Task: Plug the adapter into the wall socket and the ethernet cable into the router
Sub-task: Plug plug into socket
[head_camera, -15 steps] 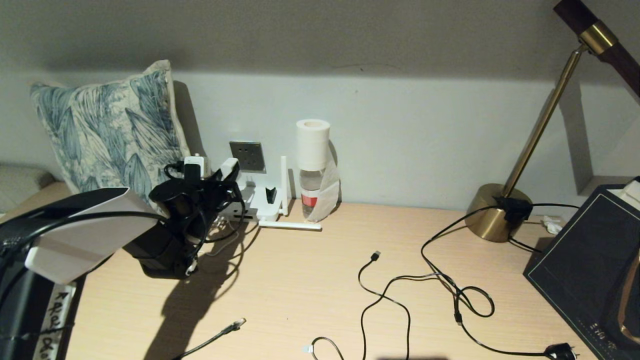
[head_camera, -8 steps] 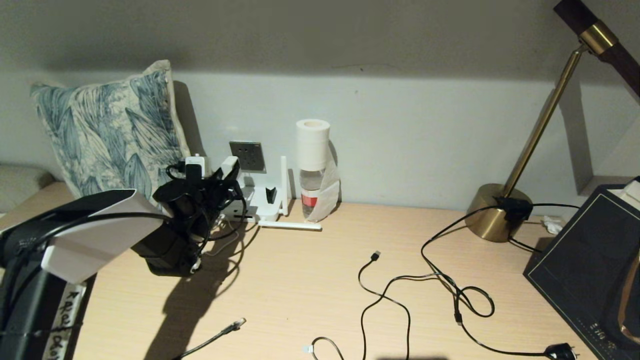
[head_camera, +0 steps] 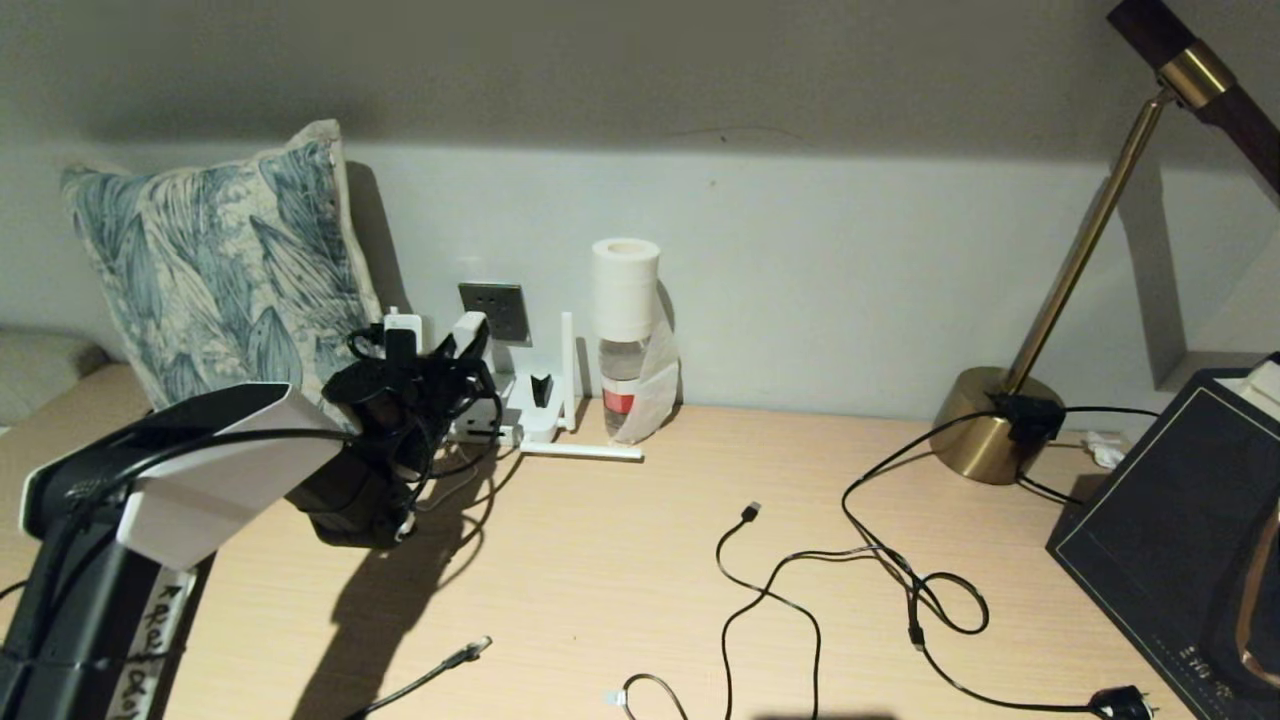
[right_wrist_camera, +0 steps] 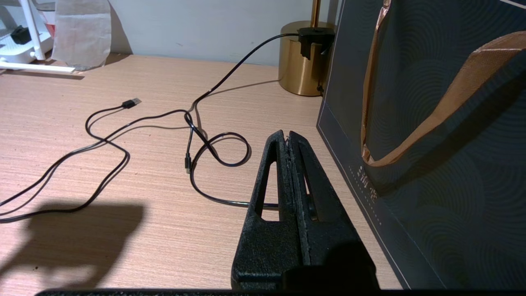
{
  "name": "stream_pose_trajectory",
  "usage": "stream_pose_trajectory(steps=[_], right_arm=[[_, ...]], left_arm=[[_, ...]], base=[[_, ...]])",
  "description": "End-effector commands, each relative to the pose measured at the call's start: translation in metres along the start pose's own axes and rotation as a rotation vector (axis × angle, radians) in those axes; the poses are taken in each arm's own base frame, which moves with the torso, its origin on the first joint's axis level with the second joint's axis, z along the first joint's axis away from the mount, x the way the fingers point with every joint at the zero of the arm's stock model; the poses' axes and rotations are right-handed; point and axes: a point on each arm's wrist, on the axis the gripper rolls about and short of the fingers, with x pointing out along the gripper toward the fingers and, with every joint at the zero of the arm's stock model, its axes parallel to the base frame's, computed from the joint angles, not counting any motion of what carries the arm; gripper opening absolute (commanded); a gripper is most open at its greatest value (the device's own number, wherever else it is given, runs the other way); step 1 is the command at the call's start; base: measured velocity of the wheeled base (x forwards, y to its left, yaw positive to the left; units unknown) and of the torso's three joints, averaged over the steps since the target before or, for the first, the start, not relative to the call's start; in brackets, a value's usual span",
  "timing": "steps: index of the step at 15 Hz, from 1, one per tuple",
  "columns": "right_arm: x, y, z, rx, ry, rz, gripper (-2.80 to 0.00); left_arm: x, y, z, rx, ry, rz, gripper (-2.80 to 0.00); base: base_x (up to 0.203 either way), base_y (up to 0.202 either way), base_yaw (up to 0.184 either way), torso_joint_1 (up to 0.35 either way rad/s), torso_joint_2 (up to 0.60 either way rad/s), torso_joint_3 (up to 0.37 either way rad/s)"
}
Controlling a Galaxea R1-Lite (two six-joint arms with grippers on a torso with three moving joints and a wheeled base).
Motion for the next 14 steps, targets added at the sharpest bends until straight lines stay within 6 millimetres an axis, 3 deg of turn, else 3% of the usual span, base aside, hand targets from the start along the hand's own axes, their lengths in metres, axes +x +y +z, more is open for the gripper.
stream_pose_trajectory(steps=[1, 14], right_arm=[[0.0015, 0.0000, -0.0073, 0.000, 0.026, 0.000, -2.80], [0.0015, 0.0000, -0.0073, 0.000, 0.026, 0.000, -2.80]], left_arm=[[0.0018, -0.0010, -0.0010, -0.001, -0.014, -0.001, -2.80], [0.0083, -0.0037, 0.0029, -0.003, -0.010, -0.007, -2.80]], base=[[0.000, 0.000, 0.000, 0.000, 0.00, 0.000], [0.000, 0.000, 0.000, 0.000, 0.00, 0.000]])
